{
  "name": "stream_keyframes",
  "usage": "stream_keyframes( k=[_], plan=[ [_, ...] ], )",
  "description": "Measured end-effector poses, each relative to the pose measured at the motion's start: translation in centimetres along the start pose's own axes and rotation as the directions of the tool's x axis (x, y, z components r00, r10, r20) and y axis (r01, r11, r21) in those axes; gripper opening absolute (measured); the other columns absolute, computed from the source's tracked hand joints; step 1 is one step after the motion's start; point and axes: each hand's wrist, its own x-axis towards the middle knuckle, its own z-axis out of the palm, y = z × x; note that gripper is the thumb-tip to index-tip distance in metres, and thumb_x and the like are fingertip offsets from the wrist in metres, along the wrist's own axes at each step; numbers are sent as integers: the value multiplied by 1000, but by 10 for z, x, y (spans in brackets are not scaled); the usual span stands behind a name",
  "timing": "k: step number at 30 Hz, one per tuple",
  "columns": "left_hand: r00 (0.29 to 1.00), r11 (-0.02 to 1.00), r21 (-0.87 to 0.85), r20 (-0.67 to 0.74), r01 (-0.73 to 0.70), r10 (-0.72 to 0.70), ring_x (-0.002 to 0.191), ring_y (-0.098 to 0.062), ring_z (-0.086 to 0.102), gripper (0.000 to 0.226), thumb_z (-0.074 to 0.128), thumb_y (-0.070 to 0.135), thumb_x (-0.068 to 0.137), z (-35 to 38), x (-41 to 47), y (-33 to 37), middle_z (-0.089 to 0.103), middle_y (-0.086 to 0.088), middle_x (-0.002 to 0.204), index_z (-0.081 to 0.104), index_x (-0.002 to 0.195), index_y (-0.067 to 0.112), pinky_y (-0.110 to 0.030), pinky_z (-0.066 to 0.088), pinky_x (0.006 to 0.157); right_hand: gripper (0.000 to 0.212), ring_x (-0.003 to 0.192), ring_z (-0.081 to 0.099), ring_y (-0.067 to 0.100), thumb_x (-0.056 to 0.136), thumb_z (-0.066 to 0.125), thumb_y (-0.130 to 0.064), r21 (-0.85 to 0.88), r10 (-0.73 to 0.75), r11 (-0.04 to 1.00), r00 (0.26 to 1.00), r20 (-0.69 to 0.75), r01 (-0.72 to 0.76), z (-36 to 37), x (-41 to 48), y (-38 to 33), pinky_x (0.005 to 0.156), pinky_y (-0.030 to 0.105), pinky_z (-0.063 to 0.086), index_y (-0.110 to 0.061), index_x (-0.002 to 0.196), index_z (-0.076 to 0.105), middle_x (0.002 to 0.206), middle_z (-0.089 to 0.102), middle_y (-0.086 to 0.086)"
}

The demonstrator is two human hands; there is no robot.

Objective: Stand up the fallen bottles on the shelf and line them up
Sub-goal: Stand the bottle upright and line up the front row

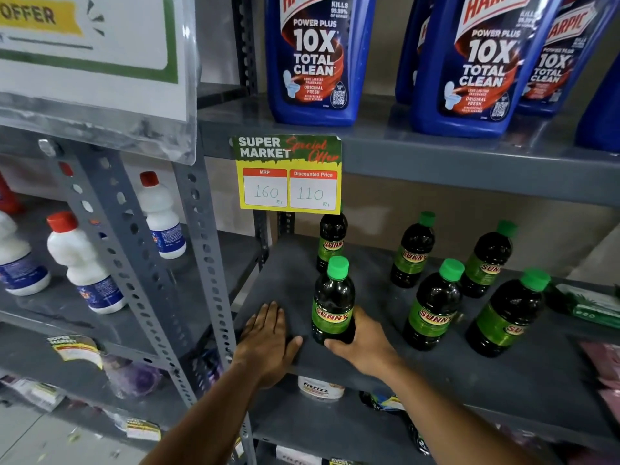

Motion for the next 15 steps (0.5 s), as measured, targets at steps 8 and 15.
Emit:
stream_keyframes(
  k=[8, 15],
  plan=[
    [1000, 999, 31, -21, 5, -4, 148, -21, -10, 74, 6, 55, 93, 3, 0, 1, -6, -9, 162, 0, 150, 9, -37, -3, 119, 61, 99, 64, 10, 63, 75, -39, -43, -39, 998, 999, 4, 39, 15, -27, -6, 85, 25, 51, -26, 119, 56, 109, 70, -6],
    [998, 1000, 17, -62, -17, 18, 148, -22, -7, 73, 9, 54, 93, 2, 5, 6, -2, -10, 162, 3, 150, 8, -36, -3, 118, 81, 115, 55, 0, 64, 80, -44, 16, -121, 992, 993, -15, 121, 6, -37, -3, 91, 14, 41, -34, 135, 43, 125, 60, -16]
  ],
)
